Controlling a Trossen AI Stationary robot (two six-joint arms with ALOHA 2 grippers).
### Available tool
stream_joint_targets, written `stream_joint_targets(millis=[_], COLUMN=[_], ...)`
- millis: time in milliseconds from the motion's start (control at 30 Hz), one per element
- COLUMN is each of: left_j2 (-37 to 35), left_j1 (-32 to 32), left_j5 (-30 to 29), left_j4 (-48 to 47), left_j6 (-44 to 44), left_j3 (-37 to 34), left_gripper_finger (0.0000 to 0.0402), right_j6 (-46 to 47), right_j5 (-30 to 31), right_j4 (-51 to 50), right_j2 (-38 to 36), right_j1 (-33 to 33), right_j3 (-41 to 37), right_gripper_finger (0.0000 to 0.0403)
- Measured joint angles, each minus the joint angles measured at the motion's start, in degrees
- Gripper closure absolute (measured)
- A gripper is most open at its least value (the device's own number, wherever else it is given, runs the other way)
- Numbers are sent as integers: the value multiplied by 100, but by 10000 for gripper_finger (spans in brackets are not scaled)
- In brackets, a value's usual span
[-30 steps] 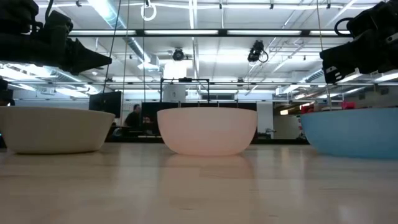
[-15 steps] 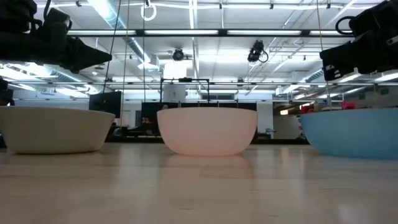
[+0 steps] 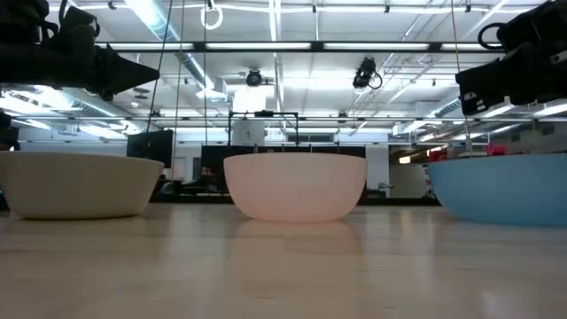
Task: Nest bowls inside each other
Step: Stack the blue bowl on the orange bowl
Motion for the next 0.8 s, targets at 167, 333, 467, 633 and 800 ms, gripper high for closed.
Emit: stream_joint_targets(millis=[167, 333, 467, 633, 800], left_j2=[0, 0, 0, 0, 0], left_j1=[-1, 0, 0, -1, 0], left_j5=[0, 0, 1, 0, 0], left_j4=[0, 0, 0, 0, 1], left_j6=[0, 2, 2, 2, 2], left_j3=[0, 0, 0, 0, 0], left_gripper_finger=[372, 380, 380, 372, 368], right_j6=[-57, -61, -61, -61, -61], right_j5=[0, 0, 0, 0, 0], right_j4=[29, 39, 235, 378, 380], right_j2=[-1, -2, 0, 0, 0], right_j1=[0, 0, -2, -2, -2], right_j3=[0, 0, 0, 0, 0], right_gripper_finger=[388, 388, 388, 388, 388])
